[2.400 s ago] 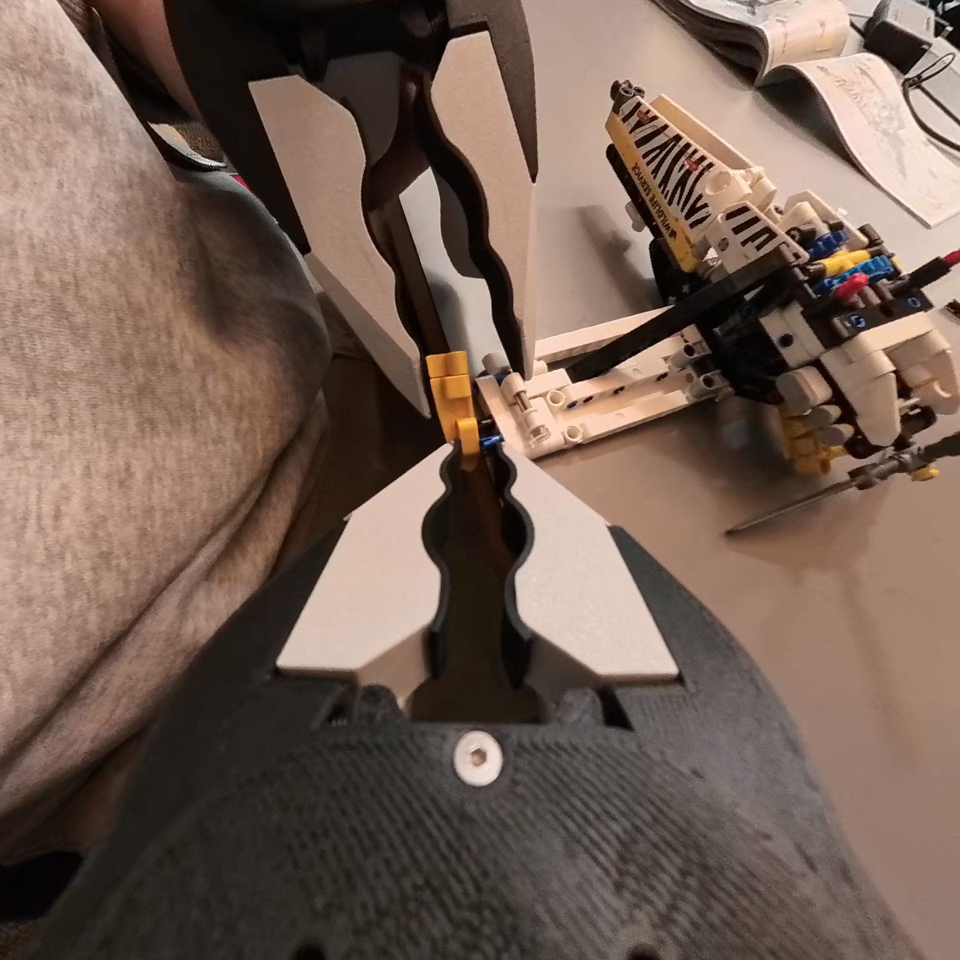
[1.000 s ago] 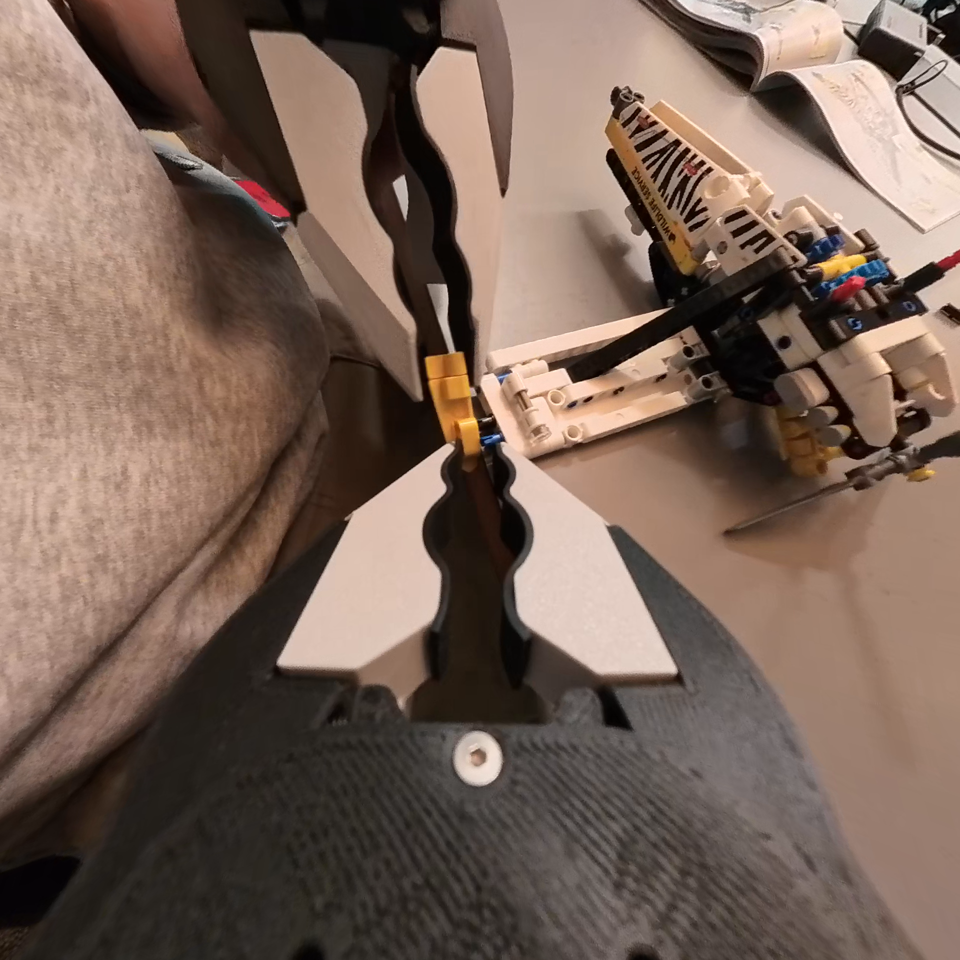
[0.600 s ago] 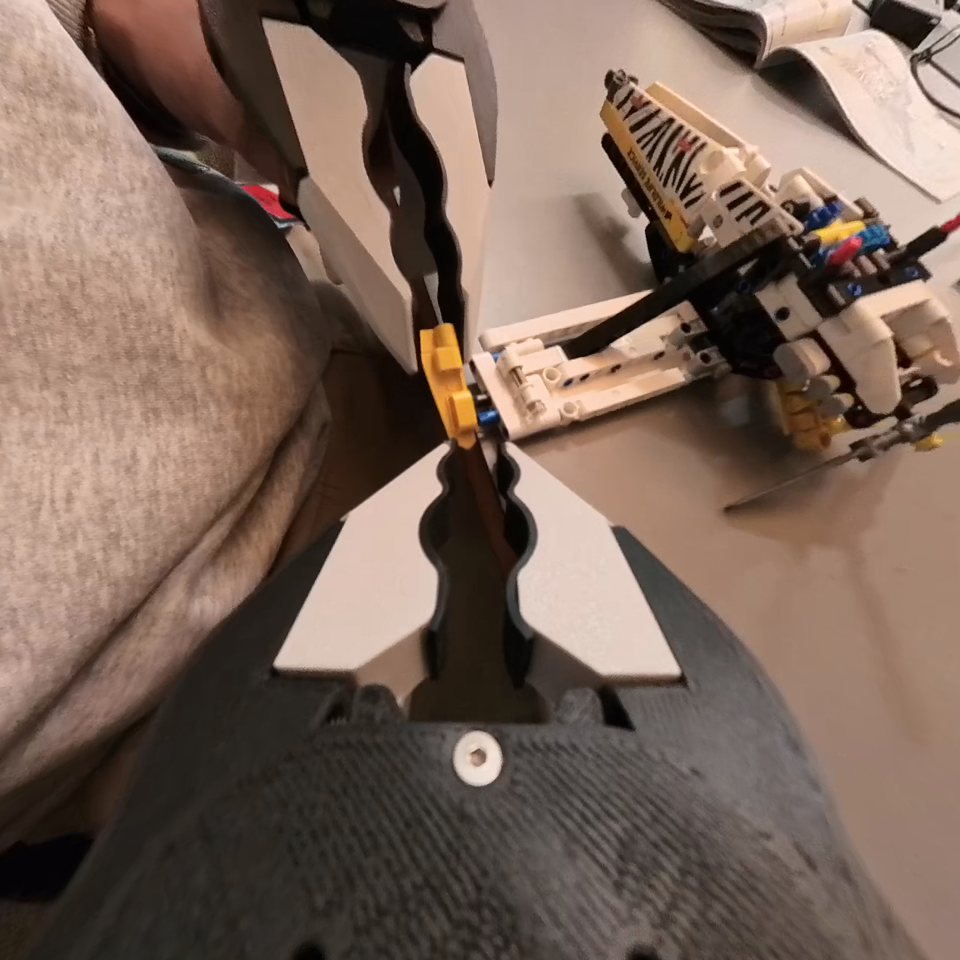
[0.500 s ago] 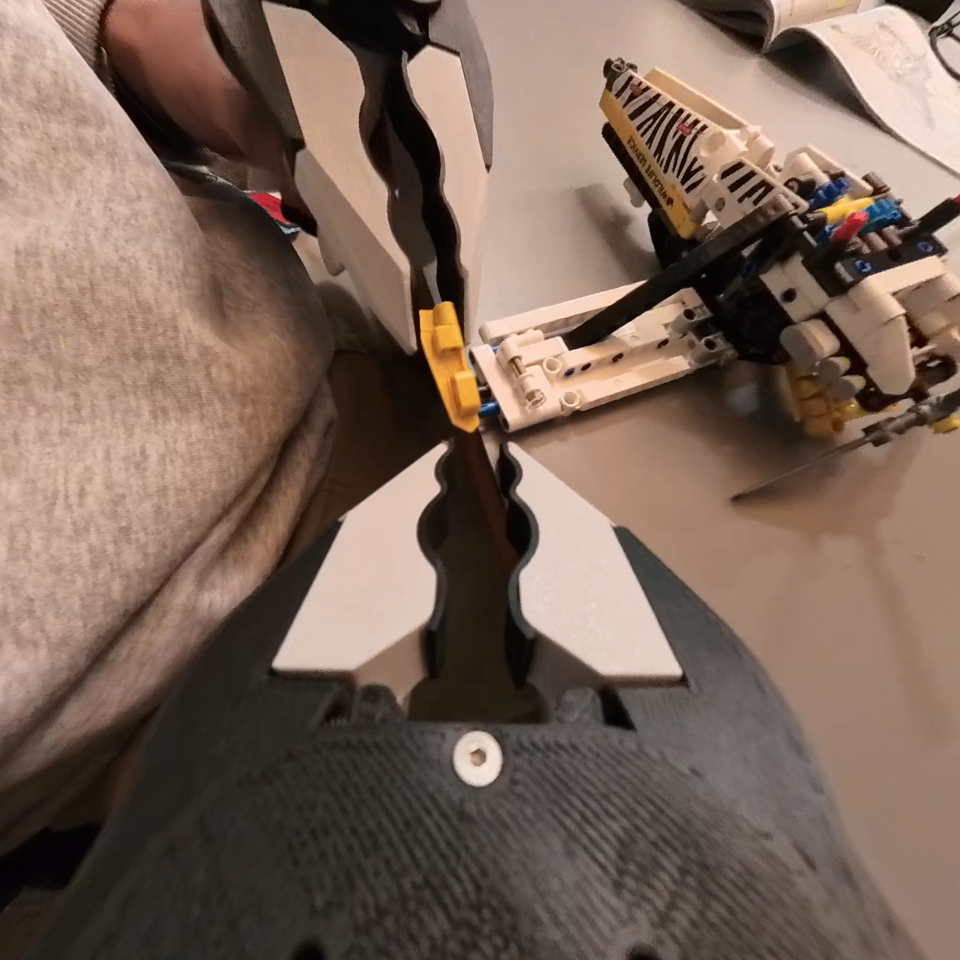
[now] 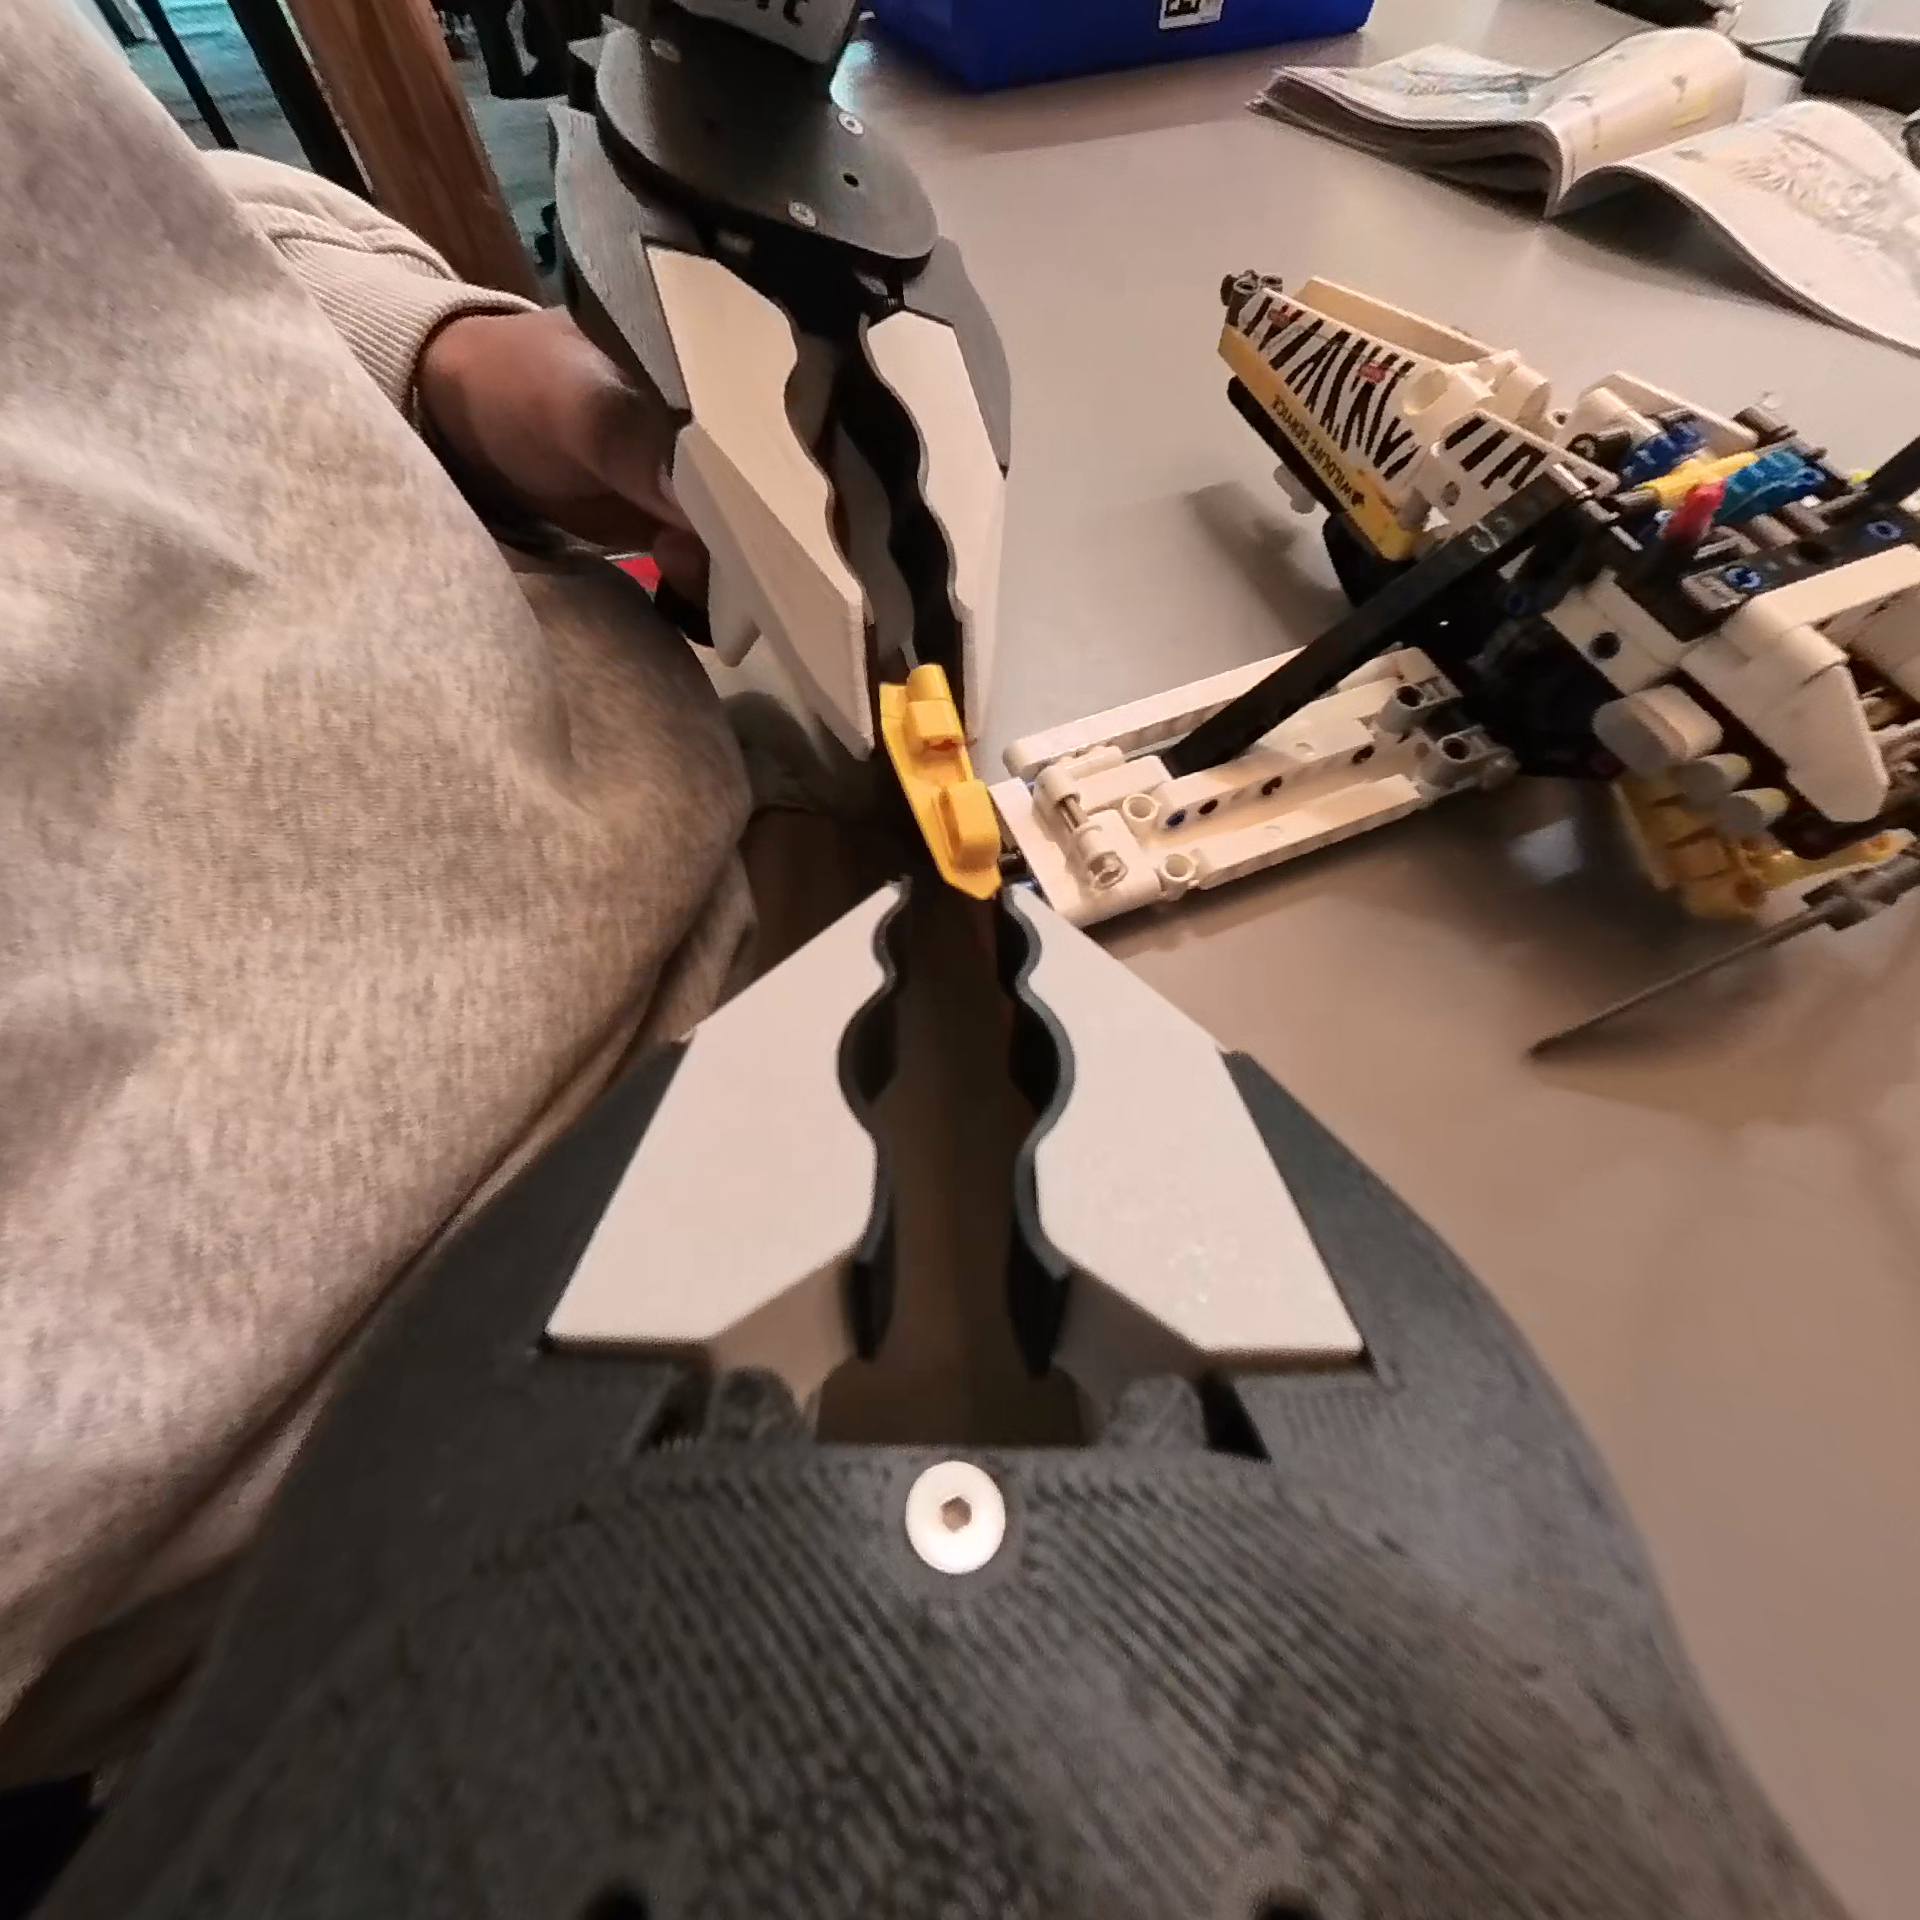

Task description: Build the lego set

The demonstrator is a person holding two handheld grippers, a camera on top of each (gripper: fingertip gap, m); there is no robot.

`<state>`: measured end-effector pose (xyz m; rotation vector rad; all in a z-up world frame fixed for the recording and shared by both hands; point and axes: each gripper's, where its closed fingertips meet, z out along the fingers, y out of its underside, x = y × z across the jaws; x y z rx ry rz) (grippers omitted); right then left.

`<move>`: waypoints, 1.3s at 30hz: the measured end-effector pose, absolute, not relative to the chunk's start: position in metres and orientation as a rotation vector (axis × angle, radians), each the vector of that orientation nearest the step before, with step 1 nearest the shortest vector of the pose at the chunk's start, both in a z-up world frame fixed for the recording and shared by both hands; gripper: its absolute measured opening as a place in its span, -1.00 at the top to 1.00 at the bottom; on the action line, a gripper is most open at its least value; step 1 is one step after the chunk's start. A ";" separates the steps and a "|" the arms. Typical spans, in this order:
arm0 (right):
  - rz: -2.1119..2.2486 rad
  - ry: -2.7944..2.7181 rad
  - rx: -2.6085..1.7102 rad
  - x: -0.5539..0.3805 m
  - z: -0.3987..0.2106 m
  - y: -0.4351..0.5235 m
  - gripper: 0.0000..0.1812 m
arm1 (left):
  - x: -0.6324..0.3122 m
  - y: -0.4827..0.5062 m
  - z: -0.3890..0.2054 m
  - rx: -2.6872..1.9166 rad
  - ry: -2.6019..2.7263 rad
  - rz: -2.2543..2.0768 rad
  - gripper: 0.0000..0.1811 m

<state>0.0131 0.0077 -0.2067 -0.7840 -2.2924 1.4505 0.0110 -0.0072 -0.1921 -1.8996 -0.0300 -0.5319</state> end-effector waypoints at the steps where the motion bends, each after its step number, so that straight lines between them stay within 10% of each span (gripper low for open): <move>1: 1.448 -2.289 -0.794 0.012 -0.207 0.009 0.88 | 0.011 -0.007 -0.193 -1.908 -0.028 -0.528 0.85; 31: 0.816 -1.993 -0.147 0.007 -0.186 -0.005 0.99 | 0.012 -0.009 -0.207 -1.999 -0.181 -0.711 0.88; 39: 1.512 -1.471 -1.043 0.008 -0.131 0.048 0.97 | 0.012 -0.005 -0.183 -1.863 -0.131 -0.685 0.88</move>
